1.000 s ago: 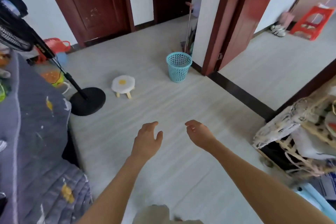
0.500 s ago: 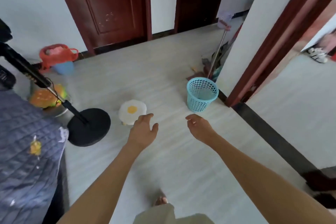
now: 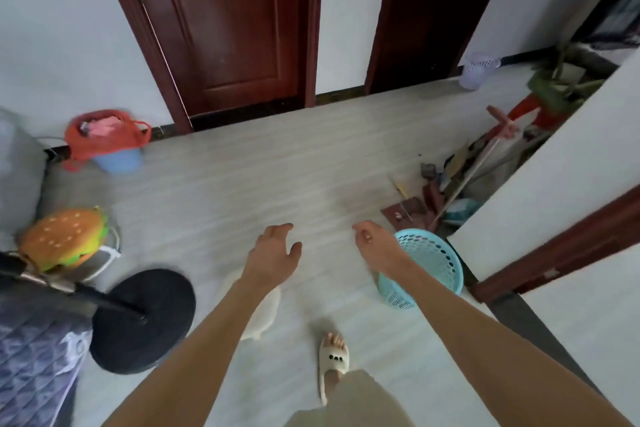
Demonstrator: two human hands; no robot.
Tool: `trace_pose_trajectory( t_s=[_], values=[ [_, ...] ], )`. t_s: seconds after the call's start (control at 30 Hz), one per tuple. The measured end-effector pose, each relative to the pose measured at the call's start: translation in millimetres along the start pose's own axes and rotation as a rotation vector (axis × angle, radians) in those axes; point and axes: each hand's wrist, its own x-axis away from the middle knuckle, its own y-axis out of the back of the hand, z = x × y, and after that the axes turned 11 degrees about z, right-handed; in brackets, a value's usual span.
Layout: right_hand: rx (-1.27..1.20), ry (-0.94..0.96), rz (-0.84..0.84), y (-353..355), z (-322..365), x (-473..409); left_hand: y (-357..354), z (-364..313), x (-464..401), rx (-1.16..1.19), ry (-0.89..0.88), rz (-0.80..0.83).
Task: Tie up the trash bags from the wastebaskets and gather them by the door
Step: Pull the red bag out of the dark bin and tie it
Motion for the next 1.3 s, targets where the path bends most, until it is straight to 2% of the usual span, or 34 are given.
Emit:
trace_pose_trajectory(
  t_s=[0.23, 0.4, 0.57, 0.7, 0.97, 1.3],
  values=[
    [0.099, 0.043, 0.132, 65, 83, -181, 102, -25, -151, 0.076, 0.082, -0.079],
    [0.121, 0.093, 0.236, 64, 132, -274, 153, 8, -214, 0.123, 0.191, -0.087],
    [0.119, 0.159, 0.303, 52, 208, -397, 234, 56, -310, 0.157, 0.235, -0.163],
    [0.173, 0.184, 0.393, 23, 300, -508, 318, 115, -383, 0.193, 0.262, -0.204],
    [0.167, 0.223, 0.533, -43, 457, -642, 460, 223, -457, 0.233, 0.356, -0.297],
    [0.141, 0.223, 0.597, -166, 622, -839, 619, 400, -565, 0.315, 0.461, -0.347]
  ],
)
